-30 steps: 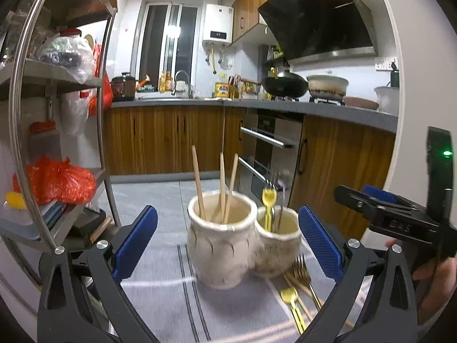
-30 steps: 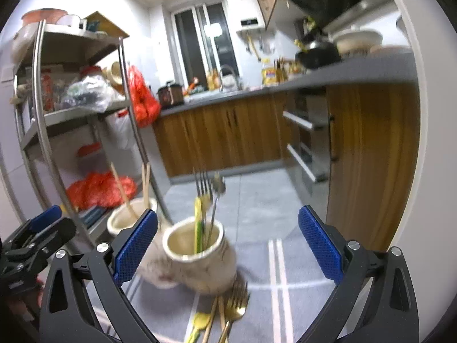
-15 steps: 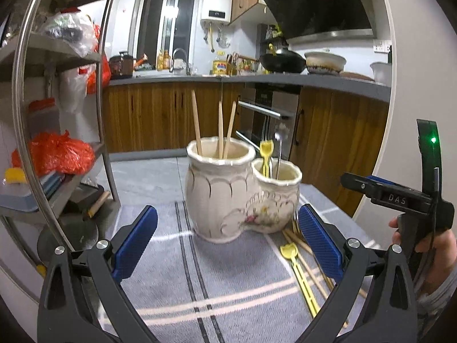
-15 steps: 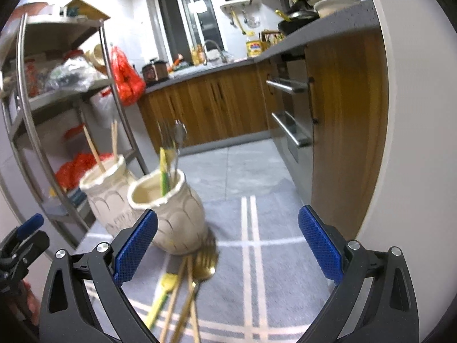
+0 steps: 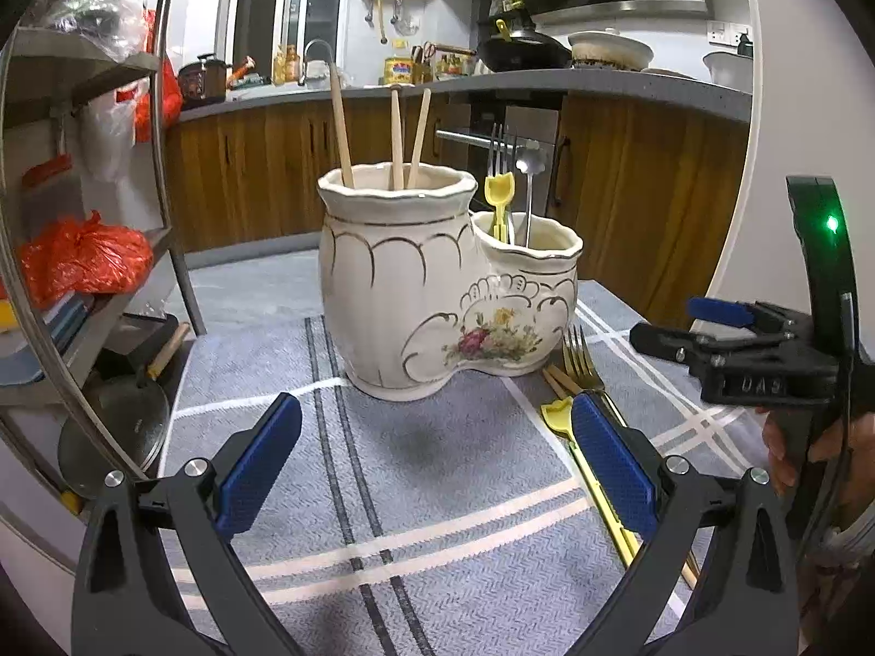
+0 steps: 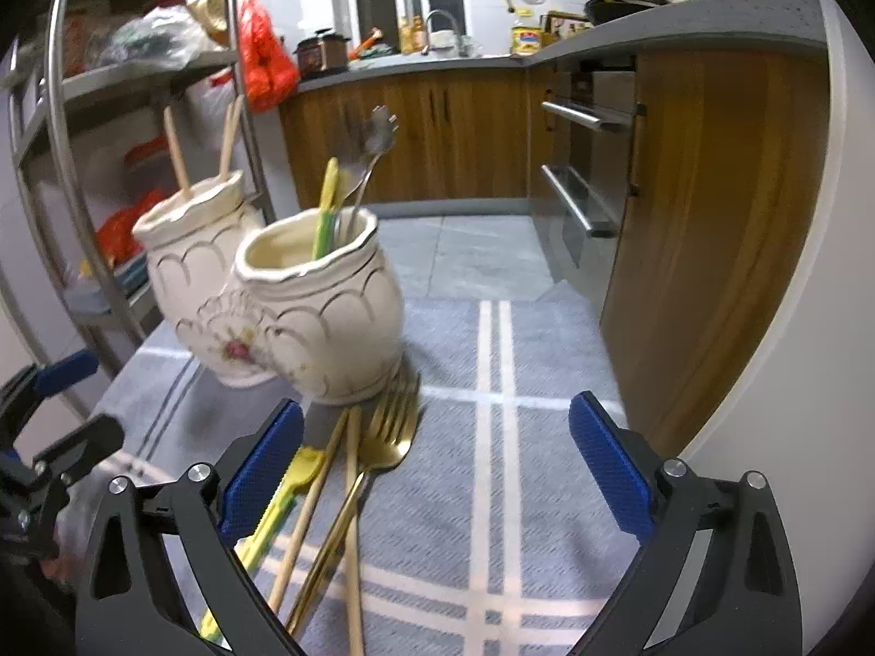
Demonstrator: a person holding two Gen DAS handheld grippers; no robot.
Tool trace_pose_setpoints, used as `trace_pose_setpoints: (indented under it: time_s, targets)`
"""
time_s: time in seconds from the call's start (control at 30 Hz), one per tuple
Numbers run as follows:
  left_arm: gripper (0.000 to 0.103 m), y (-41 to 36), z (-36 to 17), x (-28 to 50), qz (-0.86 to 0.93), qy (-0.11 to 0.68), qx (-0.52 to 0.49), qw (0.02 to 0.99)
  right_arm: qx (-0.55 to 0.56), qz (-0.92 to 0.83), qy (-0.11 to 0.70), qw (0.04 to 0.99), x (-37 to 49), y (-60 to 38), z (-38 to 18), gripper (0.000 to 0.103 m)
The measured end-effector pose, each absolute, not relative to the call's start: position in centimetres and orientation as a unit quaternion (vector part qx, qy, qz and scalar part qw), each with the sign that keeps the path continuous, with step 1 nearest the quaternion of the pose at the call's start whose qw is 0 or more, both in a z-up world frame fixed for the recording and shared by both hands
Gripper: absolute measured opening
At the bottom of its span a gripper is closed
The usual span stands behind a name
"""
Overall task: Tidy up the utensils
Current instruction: 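Lower the right gripper onto a gold fork on the cloth and close it, then grasp another wooden chopstick with the left gripper while the right lifts the gold fork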
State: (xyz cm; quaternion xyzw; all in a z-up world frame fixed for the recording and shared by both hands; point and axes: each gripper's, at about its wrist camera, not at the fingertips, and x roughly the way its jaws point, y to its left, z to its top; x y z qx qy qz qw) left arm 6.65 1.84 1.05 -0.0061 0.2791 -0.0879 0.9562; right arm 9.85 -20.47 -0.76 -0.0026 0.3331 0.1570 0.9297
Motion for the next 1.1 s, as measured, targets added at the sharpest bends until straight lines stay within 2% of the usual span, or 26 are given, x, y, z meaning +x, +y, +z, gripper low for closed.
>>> trace_pose_setpoints:
  time_s: [0.1, 0.13, 0.2, 0.27, 0.37, 0.67, 1.1]
  targets:
    - [0.097, 2.0, 0.9, 6.8, -0.095, 0.284, -0.012, 0.954, -0.008, 0.168, 0.346, 0.923, 9.5, -19.8, -1.1, 0.088]
    - [0.097, 2.0, 0.9, 6.9, -0.096, 0.284, -0.014, 0.954, -0.011, 0.169, 0.354, 0.920, 9.4, -19.6, -1.3, 0.080]
    - [0.097, 2.2, 0.9, 6.9, -0.100, 0.285, -0.018, 0.953, -0.012, 0.171, 0.370, 0.913, 9.3, -19.1, -2.0, 0.073]
    - [0.097, 2.3, 0.8, 6.9, -0.102, 0.286, -0.020, 0.953, 0.000, 0.180, 0.388, 0.904, 9.2, -18.9, -2.5, 0.061]
    - [0.097, 2.2, 0.8, 6.8, -0.108, 0.286, -0.019, 0.952, 0.002, 0.183, 0.399, 0.899, 9.1, -18.3, -2.7, 0.053]
    - [0.097, 2.6, 1.2, 6.1, -0.123, 0.281, -0.026, 0.951, -0.007, 0.172, 0.431, 0.886, 9.2, -16.6, -4.0, 0.018]
    - [0.097, 3.5, 1.5, 5.8, -0.122, 0.275, -0.036, 0.953, 0.016, 0.156, 0.417, 0.895, 8.9, -17.9, -3.6, 0.009]
